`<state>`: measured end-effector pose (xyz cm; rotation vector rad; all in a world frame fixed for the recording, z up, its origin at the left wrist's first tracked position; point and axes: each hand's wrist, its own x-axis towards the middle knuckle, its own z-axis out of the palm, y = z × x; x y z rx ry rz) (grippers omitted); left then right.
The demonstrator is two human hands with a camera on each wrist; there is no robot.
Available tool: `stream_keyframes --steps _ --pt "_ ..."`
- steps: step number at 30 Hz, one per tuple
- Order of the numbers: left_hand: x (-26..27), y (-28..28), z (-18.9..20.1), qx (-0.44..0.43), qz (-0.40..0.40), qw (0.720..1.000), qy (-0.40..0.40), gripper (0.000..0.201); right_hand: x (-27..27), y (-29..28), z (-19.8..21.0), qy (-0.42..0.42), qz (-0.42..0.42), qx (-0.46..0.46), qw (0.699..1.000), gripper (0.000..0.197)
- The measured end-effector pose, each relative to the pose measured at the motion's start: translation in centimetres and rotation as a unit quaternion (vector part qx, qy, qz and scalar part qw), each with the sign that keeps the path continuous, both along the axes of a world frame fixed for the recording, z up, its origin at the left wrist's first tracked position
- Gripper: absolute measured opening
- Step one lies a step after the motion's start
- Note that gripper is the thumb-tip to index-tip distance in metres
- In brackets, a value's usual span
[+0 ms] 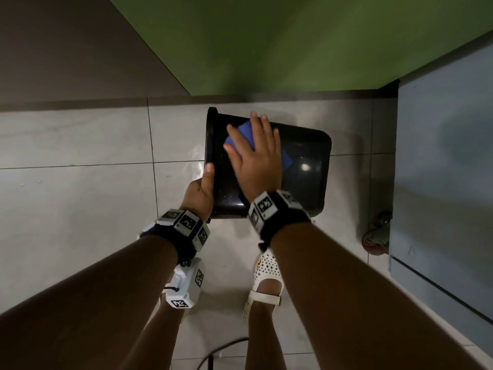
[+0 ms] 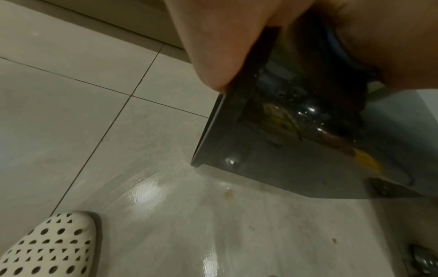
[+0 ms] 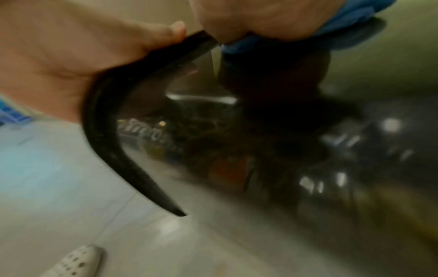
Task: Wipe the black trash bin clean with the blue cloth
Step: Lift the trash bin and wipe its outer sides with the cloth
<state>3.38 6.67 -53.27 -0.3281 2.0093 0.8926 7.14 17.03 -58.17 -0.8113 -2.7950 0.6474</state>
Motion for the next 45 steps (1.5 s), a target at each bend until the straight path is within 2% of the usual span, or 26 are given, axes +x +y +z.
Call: stream_keyframes --steps 3,6,9,13,17,19,22,26,29,32,34,36,39,45 --pt "-0.3 0.1 0.1 -0.009 -0.016 1.000 -0.003 0.054 -2.4 1.8 -0.1 -0.032 -0.061 -0.009 0.998 0.041" --pt "-0.2 0.1 0.1 -0.018 -0.025 1.000 0.002 0.056 -3.0 0.6 0.1 -0.042 -0.117 -0.015 0.992 0.042" --pt "-0.1 0.0 -0.1 -0.006 -0.017 1.000 0.012 0.056 -1.2 -1.9 0.0 -0.004 -0.074 -0.001 0.997 0.040" --pt "0.1 -0.3 -0.2 0.010 -0.014 1.000 0.026 0.055 1.4 -4.0 0.2 -0.036 -0.001 0.006 0.999 0.045" --pt "0.2 -0.6 -0.3 0.000 -0.022 0.999 0.030 0.052 4.7 -2.6 -0.1 -0.022 0.082 0.010 0.996 0.056" --pt "0.1 -0.5 -0.3 -0.008 -0.027 0.999 0.021 0.053 6.2 -0.8 0.0 -0.020 0.077 0.007 0.997 0.053" --pt "0.1 -0.5 -0.4 -0.014 -0.025 0.999 0.014 0.053 7.2 1.2 -0.2 -0.050 0.000 -0.006 0.999 0.042" --pt "0.0 -0.4 -0.4 -0.018 -0.023 0.999 0.026 0.052 7.4 2.0 -0.2 -0.082 -0.115 -0.021 0.990 0.043" --pt "0.1 -0.3 -0.4 -0.021 -0.022 0.999 0.043 0.055 7.2 2.2 -0.1 -0.080 -0.194 -0.032 0.977 0.044" --pt "0.3 -0.3 -0.9 -0.016 -0.024 0.998 0.060 0.056 7.0 2.3 -0.3 -0.065 -0.241 -0.005 0.968 0.042" --pt "0.5 -0.5 -1.3 -0.014 -0.024 0.997 0.075 0.055 6.9 3.0 -0.3 -0.062 -0.296 -0.022 0.953 0.043" --pt "0.8 -0.7 -1.7 -0.015 -0.019 0.996 0.091 0.057 6.9 4.0 -0.3 -0.080 -0.367 -0.077 0.924 0.045" --pt "1.1 -0.7 -2.0 -0.020 -0.012 0.994 0.106 0.061 7.0 4.7 0.1 -0.096 -0.398 -0.112 0.905 0.046" --pt "1.3 -0.6 -1.7 0.015 -0.008 0.992 0.126 0.039 7.5 5.9 0.4 -0.067 -0.471 -0.198 0.857 0.044"
